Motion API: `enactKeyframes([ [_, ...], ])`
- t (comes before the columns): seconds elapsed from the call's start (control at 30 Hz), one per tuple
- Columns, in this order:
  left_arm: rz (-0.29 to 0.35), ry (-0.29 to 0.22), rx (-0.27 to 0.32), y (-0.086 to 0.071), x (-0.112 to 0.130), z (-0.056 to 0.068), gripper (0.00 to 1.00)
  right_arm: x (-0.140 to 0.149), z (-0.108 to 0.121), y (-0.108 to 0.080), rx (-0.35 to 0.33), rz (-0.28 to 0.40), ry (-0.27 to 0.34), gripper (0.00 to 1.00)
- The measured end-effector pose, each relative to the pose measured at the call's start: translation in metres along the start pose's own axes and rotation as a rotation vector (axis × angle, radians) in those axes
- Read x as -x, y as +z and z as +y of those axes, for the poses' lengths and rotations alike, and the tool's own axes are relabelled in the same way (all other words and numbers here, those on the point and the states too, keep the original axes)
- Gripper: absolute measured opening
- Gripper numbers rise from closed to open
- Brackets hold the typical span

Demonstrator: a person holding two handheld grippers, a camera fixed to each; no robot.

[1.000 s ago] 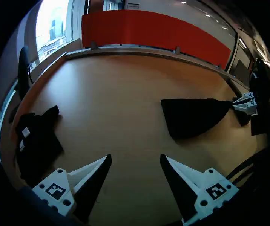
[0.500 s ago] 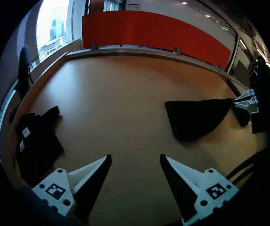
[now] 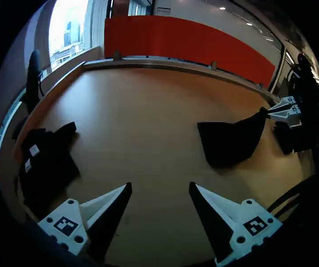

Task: Fold towel

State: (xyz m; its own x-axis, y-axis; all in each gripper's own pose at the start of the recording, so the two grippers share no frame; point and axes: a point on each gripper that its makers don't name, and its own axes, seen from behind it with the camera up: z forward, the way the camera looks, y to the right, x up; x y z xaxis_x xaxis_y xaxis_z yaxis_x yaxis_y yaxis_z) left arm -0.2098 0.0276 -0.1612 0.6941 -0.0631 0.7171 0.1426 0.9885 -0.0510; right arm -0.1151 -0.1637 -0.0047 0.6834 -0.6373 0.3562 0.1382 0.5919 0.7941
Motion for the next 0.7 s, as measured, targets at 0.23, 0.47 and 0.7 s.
enactKeyframes([
  [0.23, 0.01, -0.034, -0.012, -0.005, 0.005, -0.009, 0.95, -0.025, -0.019, 0.018, -0.055, 0.012, -0.046, 0.05],
  [0.47, 0.014, -0.043, -0.019, -0.009, 0.008, -0.014, 0.95, -0.036, -0.035, 0.031, -0.1, 0.009, -0.072, 0.05],
  [0.7, 0.016, -0.06, -0.028, -0.017, 0.013, -0.019, 0.95, -0.035, -0.066, 0.057, -0.186, -0.021, -0.095, 0.05],
])
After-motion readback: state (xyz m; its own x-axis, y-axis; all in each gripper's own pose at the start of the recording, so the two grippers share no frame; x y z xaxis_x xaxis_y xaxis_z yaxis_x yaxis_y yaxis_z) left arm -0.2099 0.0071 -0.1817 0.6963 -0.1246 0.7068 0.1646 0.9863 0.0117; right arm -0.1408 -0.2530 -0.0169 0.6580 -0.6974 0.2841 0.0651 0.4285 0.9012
